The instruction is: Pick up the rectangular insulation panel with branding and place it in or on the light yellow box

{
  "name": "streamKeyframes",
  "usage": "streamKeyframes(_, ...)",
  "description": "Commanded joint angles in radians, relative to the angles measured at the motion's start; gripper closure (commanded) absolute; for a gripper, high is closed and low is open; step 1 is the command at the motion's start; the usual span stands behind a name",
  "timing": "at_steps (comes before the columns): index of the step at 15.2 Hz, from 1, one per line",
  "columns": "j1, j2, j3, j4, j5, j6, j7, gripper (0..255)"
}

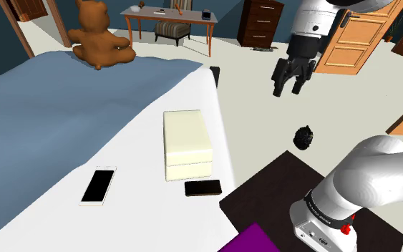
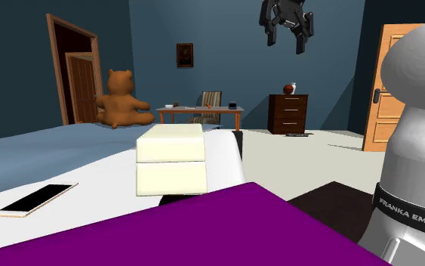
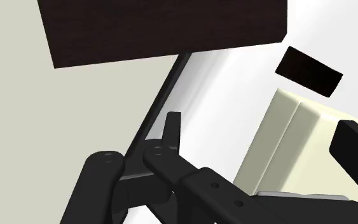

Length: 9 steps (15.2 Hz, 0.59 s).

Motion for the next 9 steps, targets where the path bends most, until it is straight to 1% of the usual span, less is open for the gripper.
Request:
streamKeyframes(1,0.000,0.000,0.000,0.000,0.000,0.000,0.000,0)
streamKeyframes(9,0.115,0.077,0.081,-0.166,0.038,0.282,-0.130,0)
